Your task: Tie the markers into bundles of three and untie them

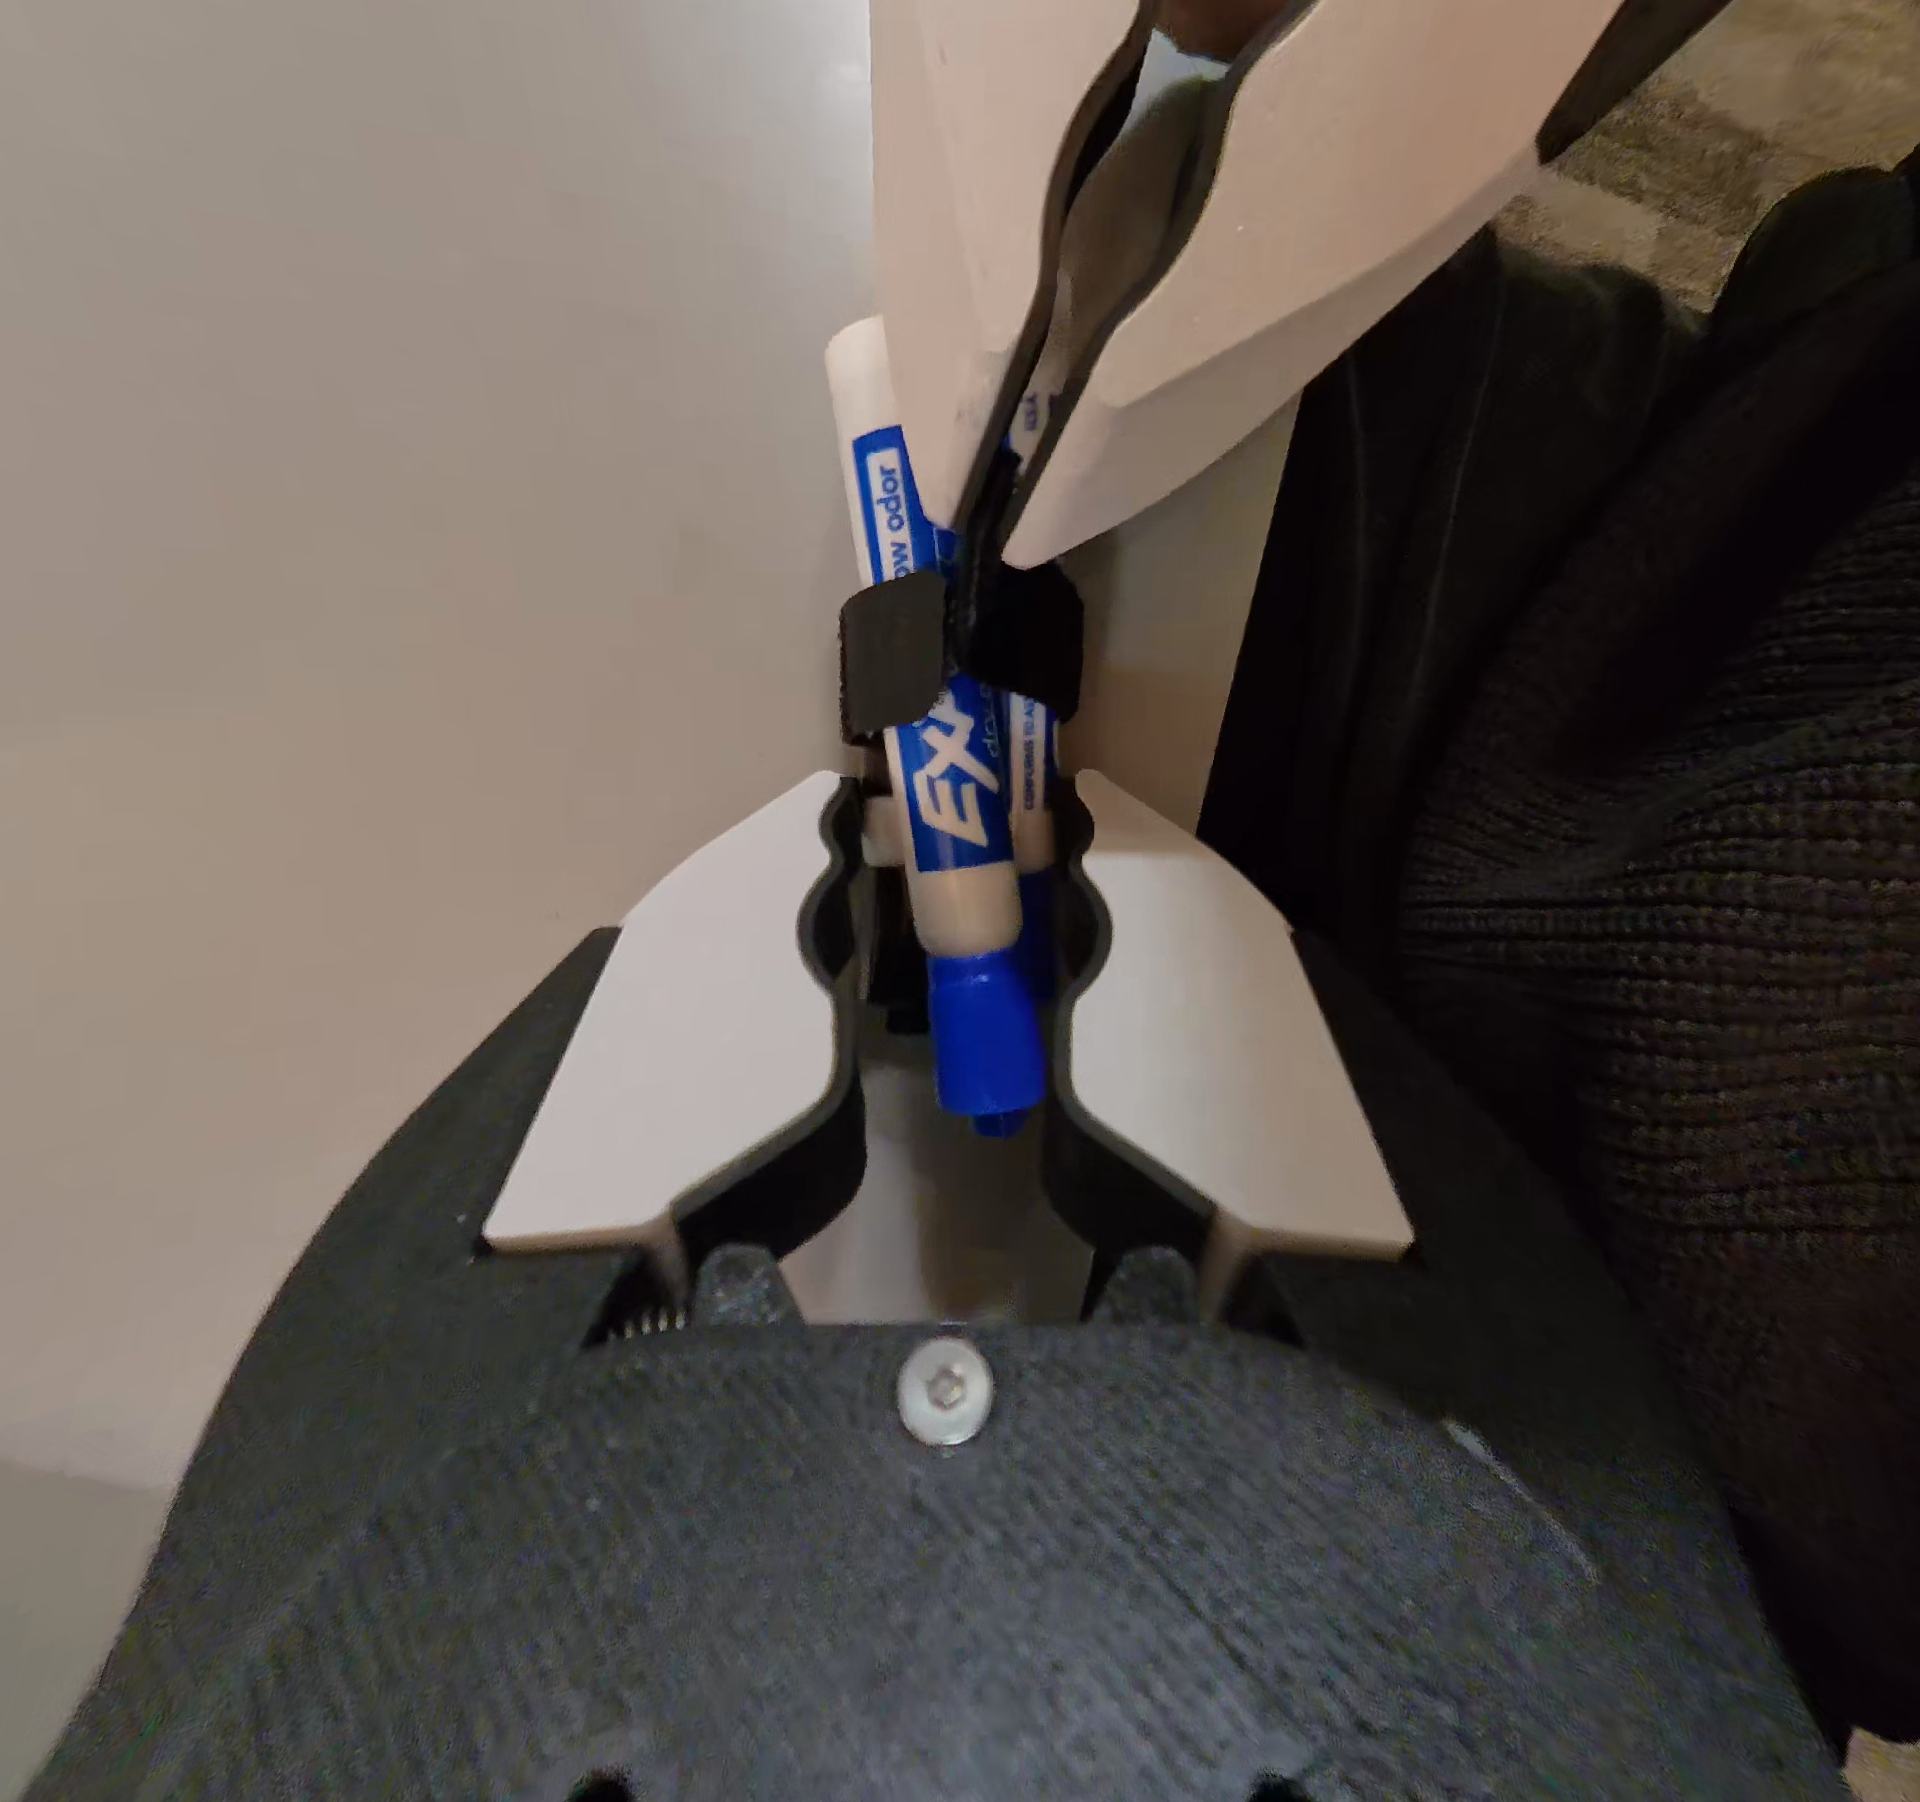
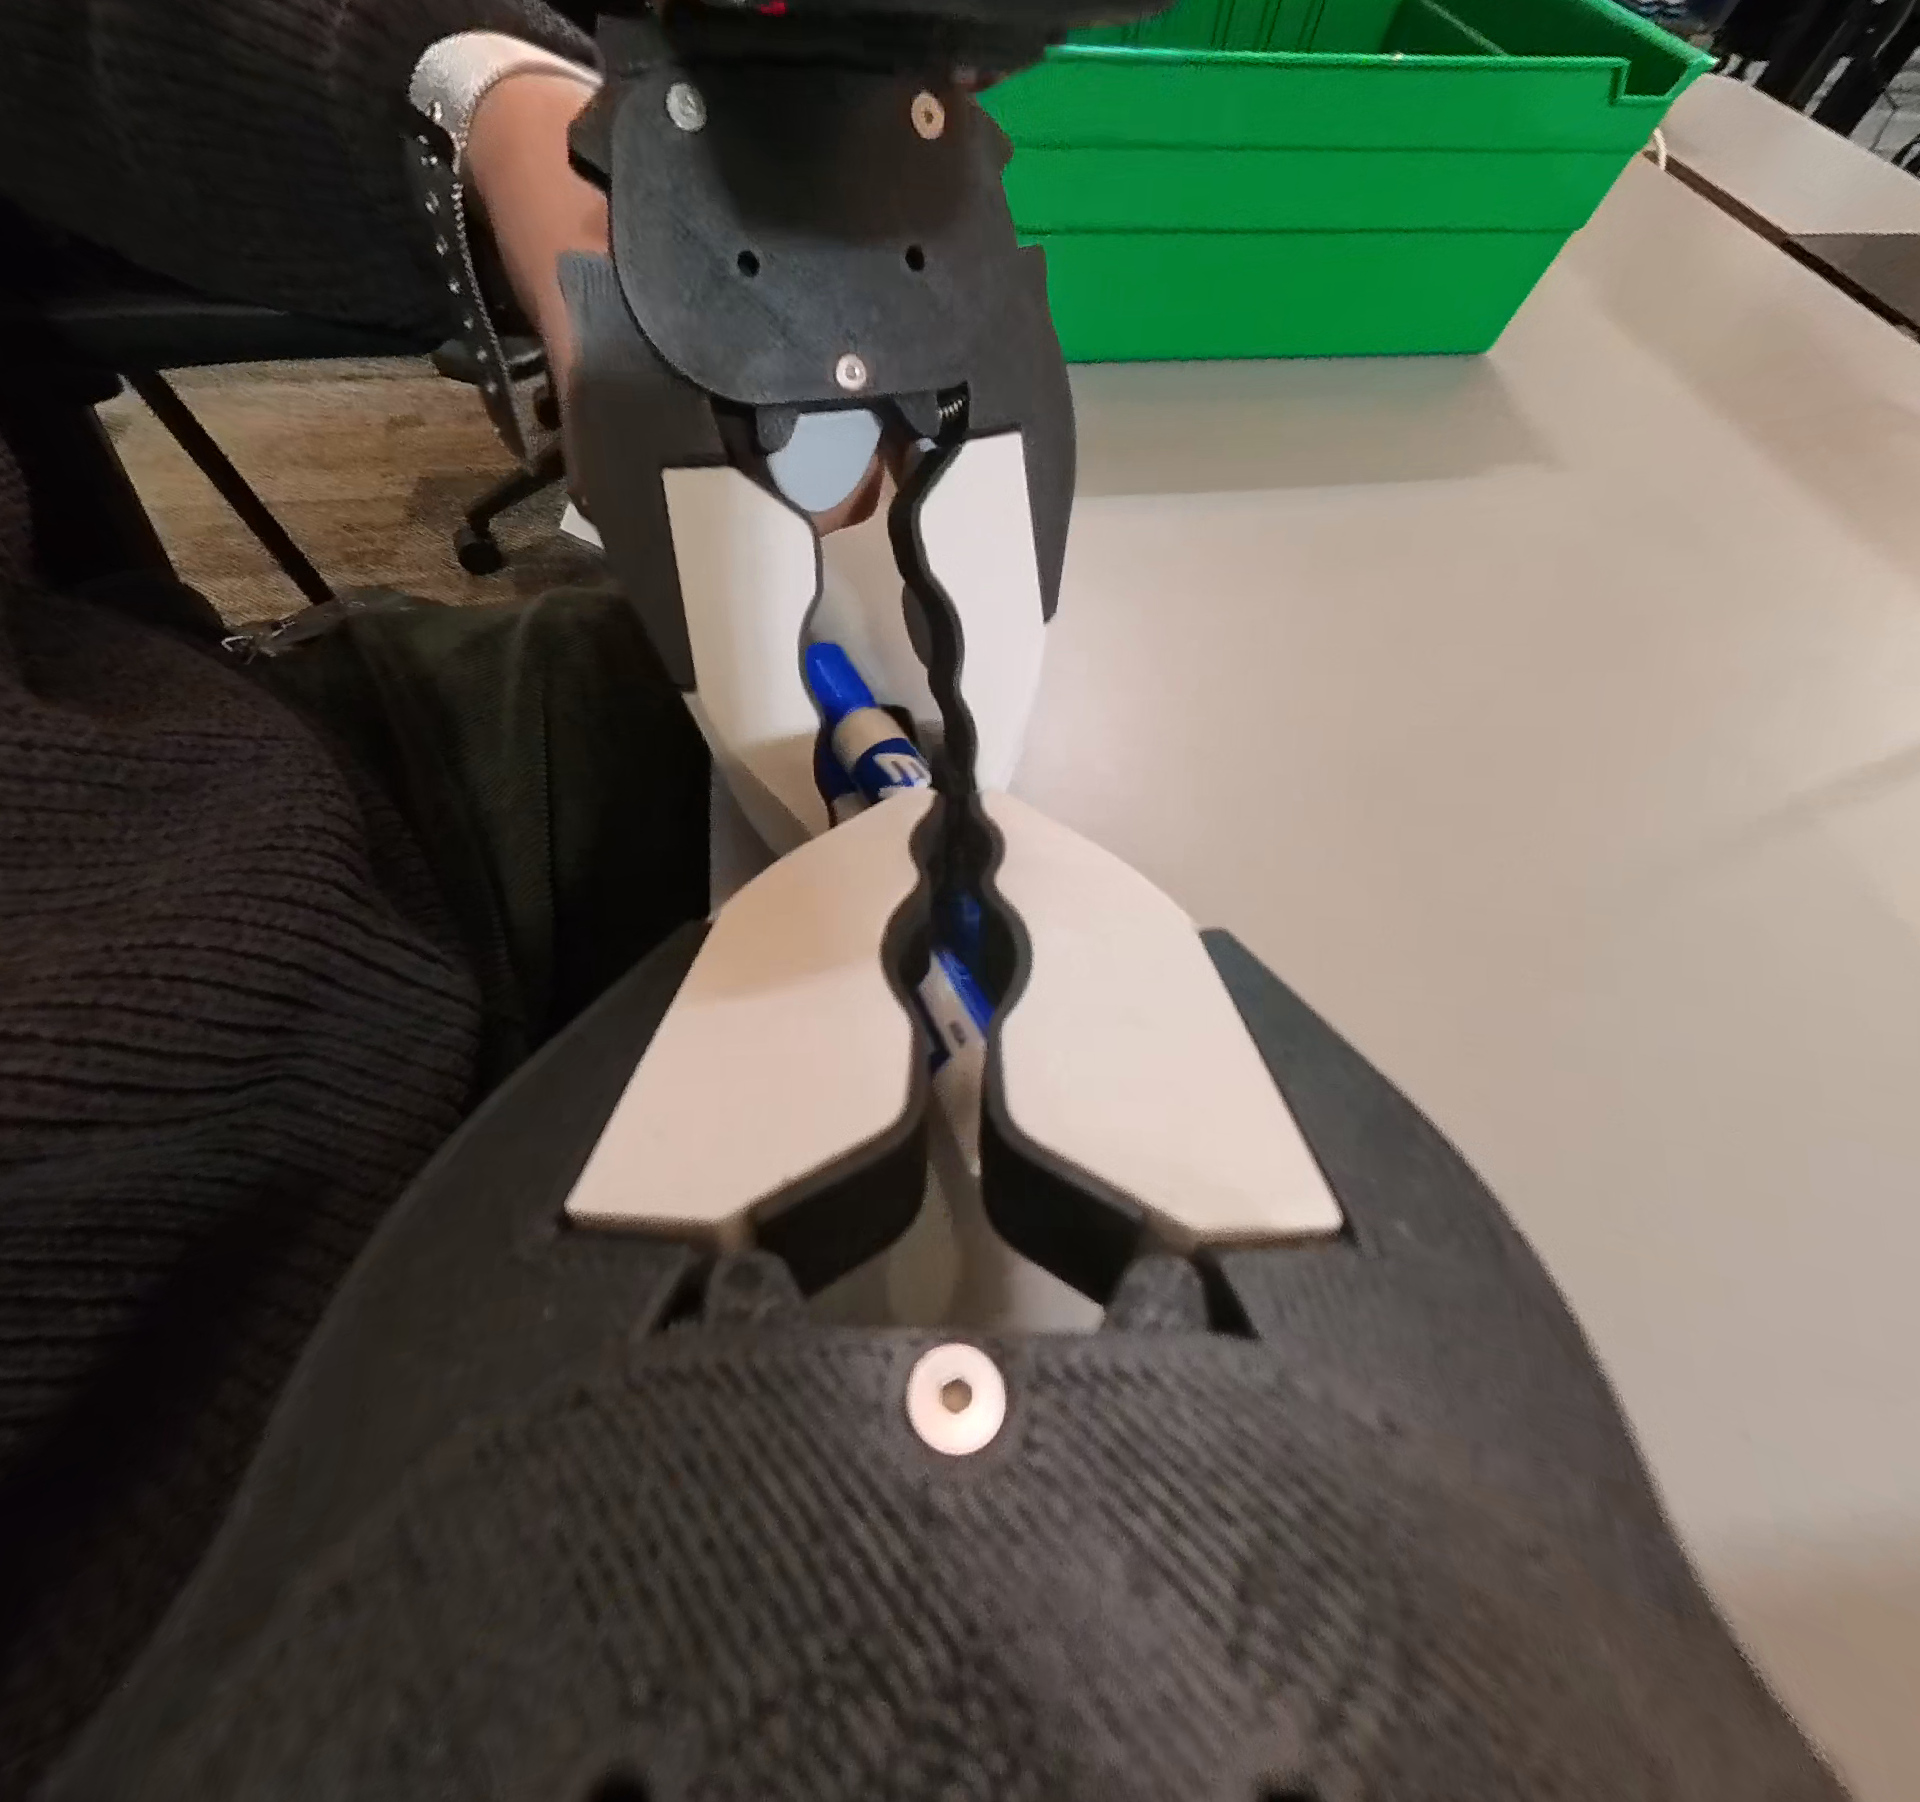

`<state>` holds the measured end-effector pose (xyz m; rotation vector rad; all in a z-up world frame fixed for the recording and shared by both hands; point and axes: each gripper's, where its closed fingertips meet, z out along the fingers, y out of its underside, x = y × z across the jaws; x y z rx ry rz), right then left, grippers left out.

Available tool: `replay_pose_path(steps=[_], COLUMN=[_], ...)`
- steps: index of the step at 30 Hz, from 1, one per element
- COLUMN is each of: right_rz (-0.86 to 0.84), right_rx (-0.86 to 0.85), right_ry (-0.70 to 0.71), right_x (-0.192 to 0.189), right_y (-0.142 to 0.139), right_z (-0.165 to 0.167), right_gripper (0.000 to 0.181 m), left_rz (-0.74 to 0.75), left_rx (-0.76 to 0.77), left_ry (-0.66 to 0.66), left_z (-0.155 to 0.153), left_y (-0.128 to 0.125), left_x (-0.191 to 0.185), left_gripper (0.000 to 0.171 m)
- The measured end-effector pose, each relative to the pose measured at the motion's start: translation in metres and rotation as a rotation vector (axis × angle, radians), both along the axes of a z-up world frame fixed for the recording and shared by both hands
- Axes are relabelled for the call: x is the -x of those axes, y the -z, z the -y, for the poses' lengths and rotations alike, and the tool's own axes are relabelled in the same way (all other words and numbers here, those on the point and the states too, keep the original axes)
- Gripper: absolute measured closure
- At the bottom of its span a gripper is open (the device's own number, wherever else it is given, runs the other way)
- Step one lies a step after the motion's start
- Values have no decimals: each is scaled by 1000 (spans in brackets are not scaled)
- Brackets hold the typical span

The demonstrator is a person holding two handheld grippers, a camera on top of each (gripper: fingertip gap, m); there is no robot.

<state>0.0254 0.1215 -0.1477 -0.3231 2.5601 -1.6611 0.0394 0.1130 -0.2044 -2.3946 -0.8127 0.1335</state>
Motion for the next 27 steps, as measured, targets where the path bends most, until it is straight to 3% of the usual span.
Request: replay_pose_path(steps=[6,11,19,21,24,27], right_rz=[61,68,132,121,75,32], right_rx=[-2,-58,-273,-309,-373,-379], right_ry=[52,24,-22,-34,5,-3], right_x=[11,16,14,12,15,14], right_y=[1,3,41,46,58,59], right_z=[0,-11,-28,-27,-25,-24], right_gripper=[169,141,117,114,129,133], left_rz=[36,28,38,37,28,9], left_rx=[-44,-33,-32,-25,-10,7], left_ry=[-25,-18,-4,2,12,18], left_z=[1,2,0,0,-2,-2], left_y=[-3,-2,1,2,4,5], left_x=[1,1,-1,-2,-3,-2], left_gripper=[135,134,133,132,132,132])
